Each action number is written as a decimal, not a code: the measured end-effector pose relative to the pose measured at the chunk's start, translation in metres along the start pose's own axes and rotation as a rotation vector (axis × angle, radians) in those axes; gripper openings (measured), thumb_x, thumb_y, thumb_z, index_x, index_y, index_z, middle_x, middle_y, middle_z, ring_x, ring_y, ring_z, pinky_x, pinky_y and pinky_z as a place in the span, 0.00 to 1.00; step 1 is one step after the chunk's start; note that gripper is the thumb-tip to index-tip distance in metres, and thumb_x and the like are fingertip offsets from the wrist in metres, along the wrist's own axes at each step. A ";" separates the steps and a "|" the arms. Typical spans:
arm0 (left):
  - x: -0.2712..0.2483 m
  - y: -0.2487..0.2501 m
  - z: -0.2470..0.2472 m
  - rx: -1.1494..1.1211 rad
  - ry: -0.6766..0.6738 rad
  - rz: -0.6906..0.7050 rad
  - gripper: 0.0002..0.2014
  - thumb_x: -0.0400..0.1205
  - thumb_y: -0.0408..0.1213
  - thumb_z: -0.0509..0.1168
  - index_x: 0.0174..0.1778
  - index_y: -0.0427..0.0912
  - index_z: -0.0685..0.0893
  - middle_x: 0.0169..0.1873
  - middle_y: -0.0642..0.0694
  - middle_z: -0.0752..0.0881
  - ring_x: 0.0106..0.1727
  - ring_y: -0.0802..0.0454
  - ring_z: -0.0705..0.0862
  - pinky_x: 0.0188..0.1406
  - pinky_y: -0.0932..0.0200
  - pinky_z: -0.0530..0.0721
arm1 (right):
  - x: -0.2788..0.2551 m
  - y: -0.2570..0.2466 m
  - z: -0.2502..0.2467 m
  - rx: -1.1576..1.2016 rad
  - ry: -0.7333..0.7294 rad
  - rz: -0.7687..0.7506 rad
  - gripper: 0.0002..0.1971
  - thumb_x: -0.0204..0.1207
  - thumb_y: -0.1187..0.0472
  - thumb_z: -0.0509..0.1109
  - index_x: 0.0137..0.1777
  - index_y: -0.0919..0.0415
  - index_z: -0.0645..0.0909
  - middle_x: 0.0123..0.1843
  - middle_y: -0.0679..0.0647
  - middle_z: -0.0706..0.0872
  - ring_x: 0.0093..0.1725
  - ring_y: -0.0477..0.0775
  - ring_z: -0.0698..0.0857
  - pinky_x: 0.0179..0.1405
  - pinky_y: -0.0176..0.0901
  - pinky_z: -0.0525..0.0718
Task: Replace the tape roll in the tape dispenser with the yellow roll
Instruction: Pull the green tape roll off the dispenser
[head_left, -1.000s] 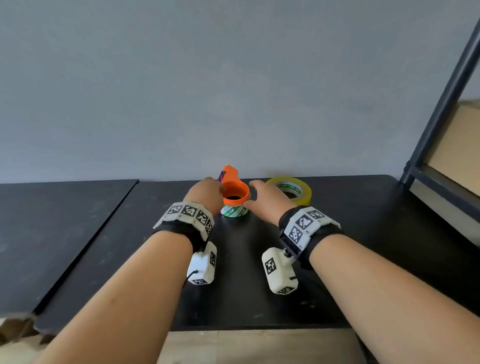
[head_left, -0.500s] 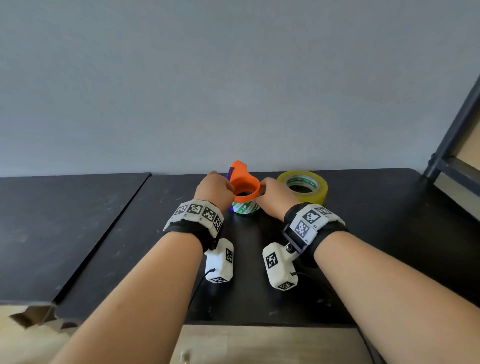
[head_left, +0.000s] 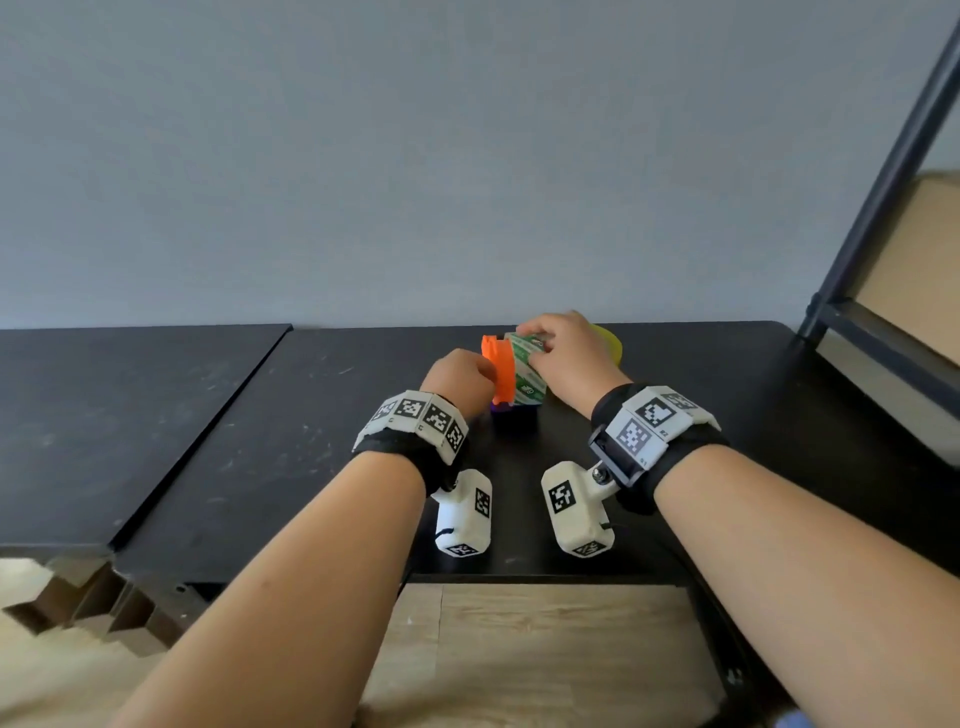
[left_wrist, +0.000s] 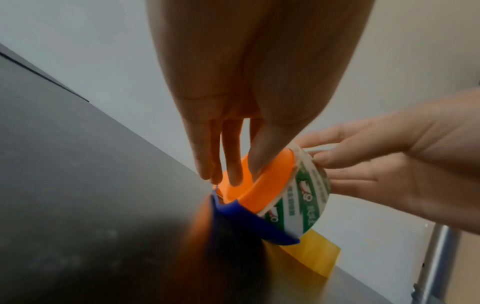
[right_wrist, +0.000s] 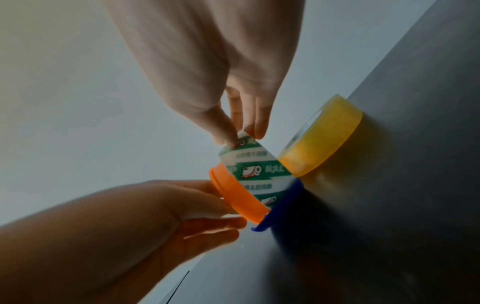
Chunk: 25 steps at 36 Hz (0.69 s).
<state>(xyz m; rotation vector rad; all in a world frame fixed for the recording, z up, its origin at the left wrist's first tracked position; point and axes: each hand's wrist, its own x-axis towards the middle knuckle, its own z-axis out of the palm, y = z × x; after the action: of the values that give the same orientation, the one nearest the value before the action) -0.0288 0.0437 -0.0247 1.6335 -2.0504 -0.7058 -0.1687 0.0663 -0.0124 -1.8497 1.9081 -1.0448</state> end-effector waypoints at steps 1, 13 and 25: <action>0.000 0.002 -0.001 0.004 0.008 0.001 0.14 0.79 0.29 0.62 0.52 0.43 0.91 0.53 0.42 0.90 0.57 0.43 0.87 0.55 0.55 0.82 | -0.001 0.000 0.000 0.007 0.005 -0.001 0.19 0.77 0.72 0.65 0.65 0.56 0.83 0.67 0.57 0.79 0.63 0.55 0.84 0.56 0.39 0.79; 0.001 0.007 -0.004 -0.202 0.110 -0.012 0.12 0.80 0.38 0.65 0.45 0.35 0.90 0.35 0.41 0.84 0.36 0.49 0.78 0.40 0.55 0.78 | -0.014 -0.001 -0.007 0.080 -0.072 0.141 0.22 0.83 0.58 0.66 0.75 0.61 0.73 0.70 0.57 0.83 0.67 0.54 0.82 0.55 0.38 0.74; 0.003 0.011 -0.008 -0.230 0.135 0.014 0.14 0.81 0.36 0.62 0.40 0.30 0.87 0.31 0.41 0.85 0.30 0.50 0.78 0.34 0.59 0.76 | -0.018 -0.008 -0.008 0.206 -0.090 0.152 0.19 0.83 0.62 0.66 0.73 0.64 0.75 0.65 0.59 0.85 0.53 0.47 0.79 0.52 0.38 0.74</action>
<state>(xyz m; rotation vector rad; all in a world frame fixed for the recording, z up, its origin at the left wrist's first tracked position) -0.0332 0.0421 -0.0118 1.4928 -1.8124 -0.7732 -0.1652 0.0862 -0.0062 -1.5859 1.7845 -1.0468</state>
